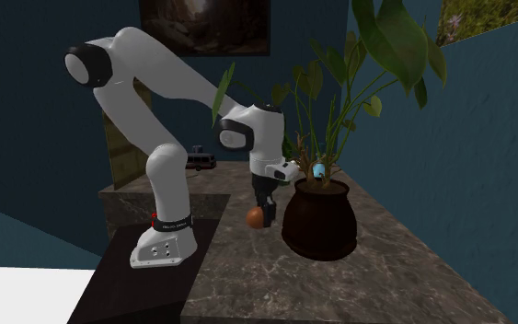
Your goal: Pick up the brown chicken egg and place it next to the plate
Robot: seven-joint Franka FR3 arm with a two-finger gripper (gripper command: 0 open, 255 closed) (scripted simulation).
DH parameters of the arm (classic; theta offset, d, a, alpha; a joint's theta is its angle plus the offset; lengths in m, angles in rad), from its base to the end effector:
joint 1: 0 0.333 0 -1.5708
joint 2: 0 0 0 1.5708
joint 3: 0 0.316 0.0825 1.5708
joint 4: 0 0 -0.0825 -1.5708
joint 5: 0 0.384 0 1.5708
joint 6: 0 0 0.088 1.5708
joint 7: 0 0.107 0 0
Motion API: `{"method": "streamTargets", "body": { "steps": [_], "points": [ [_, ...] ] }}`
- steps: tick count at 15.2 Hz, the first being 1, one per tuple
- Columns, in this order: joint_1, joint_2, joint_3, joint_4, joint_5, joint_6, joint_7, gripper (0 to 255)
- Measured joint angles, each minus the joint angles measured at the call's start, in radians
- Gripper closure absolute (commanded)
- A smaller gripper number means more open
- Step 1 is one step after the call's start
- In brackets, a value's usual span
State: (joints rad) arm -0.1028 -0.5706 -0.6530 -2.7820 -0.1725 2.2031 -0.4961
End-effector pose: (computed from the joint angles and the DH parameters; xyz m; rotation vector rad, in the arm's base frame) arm 0.2652 -0.2217 0.3364 -2.9250 0.0767 -0.0552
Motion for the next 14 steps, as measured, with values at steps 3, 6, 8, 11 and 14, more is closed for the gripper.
{"method": "streamTargets", "body": {
  "steps": [3,6,8,11,14],
  "points": [
    [-0.011,-0.033,0.018,0.022,-0.003,-0.054,0.010,255],
    [-0.019,-0.065,0.036,0.043,-0.003,-0.105,0.021,255],
    [-0.021,-0.085,0.051,0.057,0.000,-0.140,0.031,255],
    [-0.022,-0.103,0.066,0.086,0.005,-0.186,0.039,255],
    [-0.023,-0.123,0.082,0.116,0.010,-0.235,0.048,255]
  ]
}}
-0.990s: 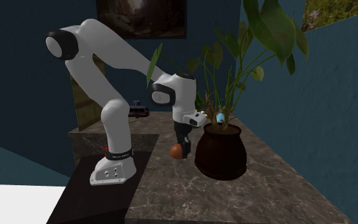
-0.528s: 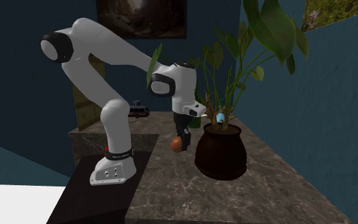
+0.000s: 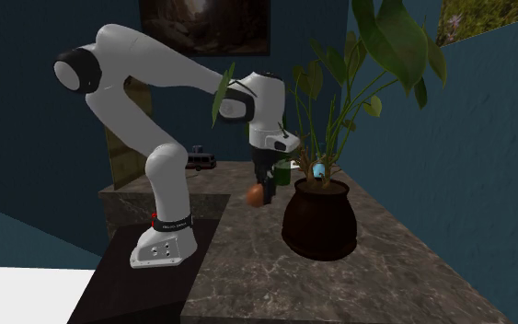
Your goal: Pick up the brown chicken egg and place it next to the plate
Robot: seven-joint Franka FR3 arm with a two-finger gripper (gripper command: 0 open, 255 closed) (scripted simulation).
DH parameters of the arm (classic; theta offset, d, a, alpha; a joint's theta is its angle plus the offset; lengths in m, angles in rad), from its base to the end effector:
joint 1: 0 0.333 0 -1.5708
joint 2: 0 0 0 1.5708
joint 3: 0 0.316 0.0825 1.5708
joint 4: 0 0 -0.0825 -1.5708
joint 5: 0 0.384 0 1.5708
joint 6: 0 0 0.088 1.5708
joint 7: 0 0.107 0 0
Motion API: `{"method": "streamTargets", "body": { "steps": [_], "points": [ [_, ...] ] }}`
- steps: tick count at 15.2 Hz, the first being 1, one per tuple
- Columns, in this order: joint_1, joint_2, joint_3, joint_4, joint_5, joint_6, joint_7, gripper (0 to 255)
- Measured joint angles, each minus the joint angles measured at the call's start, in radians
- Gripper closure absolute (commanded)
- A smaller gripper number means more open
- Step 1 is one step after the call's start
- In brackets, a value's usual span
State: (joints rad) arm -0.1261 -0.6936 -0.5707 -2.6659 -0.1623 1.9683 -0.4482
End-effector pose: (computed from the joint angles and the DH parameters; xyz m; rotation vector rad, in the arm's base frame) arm 0.2644 -0.2227 0.4109 -2.9252 0.0769 -0.0551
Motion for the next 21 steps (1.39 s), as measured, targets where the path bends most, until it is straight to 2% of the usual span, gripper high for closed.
{"method": "streamTargets", "body": {
  "steps": [11,17,21],
  "points": [
    [0.009,-0.038,0.052,0.098,0.028,-0.134,0.034,255],
    [0.087,-0.015,0.162,0.084,0.113,-0.088,0.162,255],
    [0.153,0.049,0.228,0.104,0.177,-0.035,0.244,255]
  ]
}}
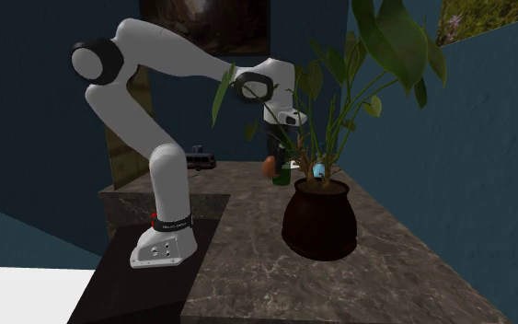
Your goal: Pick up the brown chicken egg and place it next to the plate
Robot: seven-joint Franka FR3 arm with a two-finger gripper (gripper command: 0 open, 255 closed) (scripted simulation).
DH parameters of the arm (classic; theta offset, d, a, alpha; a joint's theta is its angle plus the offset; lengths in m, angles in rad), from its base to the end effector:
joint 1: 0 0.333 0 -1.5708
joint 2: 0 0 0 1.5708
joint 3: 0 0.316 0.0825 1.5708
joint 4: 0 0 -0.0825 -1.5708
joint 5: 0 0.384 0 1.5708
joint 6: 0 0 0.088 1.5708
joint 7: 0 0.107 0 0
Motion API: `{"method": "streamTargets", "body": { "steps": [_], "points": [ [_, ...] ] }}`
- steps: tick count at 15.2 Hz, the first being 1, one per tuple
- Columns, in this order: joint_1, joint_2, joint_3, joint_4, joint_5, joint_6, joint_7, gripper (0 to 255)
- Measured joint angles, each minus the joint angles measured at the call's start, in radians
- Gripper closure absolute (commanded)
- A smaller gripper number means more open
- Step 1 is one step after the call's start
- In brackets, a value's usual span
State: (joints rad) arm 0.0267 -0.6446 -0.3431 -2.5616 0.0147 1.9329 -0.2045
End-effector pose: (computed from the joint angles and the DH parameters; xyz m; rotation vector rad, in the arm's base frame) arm 0.3412 -0.1145 0.4641 -2.9256 0.0745 -0.0533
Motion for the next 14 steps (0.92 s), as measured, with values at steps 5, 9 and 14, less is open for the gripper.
{"method": "streamTargets", "body": {
  "steps": [5,9,14],
  "points": [
    [0.072,0.081,0.079,0.041,0.069,0.054,0.096,255],
    [0.128,0.172,0.135,0.097,0.120,0.100,0.165,255],
    [0.184,0.290,0.196,0.190,0.166,0.139,0.245,255]
  ]
}}
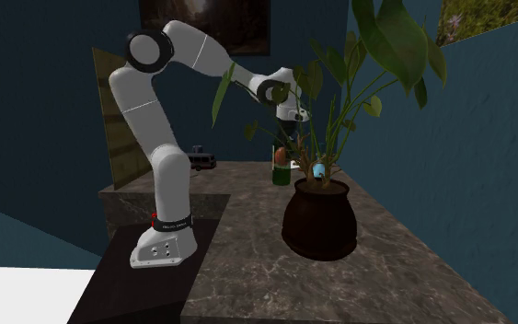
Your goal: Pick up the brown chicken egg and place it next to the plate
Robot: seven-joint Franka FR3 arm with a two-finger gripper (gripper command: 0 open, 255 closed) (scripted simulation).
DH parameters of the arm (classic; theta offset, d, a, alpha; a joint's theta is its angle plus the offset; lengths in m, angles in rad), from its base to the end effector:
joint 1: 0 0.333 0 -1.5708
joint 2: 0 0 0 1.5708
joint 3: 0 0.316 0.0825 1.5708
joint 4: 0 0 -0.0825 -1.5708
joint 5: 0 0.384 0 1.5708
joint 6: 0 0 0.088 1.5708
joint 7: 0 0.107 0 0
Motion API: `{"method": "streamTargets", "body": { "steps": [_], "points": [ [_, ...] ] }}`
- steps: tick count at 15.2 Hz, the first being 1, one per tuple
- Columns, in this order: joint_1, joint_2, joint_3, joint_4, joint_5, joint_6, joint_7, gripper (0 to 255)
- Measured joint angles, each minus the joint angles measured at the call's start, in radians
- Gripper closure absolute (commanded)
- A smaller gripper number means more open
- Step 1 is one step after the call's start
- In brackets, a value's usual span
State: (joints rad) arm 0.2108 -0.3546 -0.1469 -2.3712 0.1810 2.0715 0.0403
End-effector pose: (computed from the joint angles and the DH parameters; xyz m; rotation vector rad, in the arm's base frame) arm 0.4429 0.0350 0.4643 -2.9259 0.0759 -0.0545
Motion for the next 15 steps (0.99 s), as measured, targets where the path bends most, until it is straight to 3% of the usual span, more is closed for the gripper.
{"method": "streamTargets", "body": {
  "steps": [6,15],
  "points": [
    [0.058,0.182,0.067,0.171,0.037,0.030,0.097,255],
    [0.123,0.442,0.138,0.473,0.037,0.014,0.239,255]
  ]
}}
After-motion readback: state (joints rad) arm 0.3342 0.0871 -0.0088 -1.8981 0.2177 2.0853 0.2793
